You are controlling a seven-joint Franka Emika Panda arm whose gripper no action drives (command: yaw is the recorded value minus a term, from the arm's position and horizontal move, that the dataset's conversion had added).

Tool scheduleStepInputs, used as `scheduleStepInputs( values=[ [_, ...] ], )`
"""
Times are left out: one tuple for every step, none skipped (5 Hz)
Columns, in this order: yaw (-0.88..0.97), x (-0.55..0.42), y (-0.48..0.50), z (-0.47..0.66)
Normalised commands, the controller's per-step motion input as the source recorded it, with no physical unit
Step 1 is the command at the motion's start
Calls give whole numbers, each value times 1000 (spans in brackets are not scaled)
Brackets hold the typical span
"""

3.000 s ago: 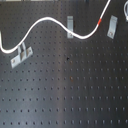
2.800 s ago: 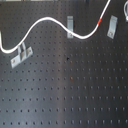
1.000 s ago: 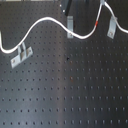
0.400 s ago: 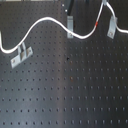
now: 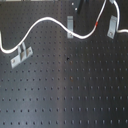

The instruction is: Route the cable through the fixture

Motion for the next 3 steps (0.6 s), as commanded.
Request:
scheduleStepInputs(
  values=[
    [146,-470,-263,-242],
    [200,-527,-210,-348],
    [157,-371,-167,-153]
  ],
)
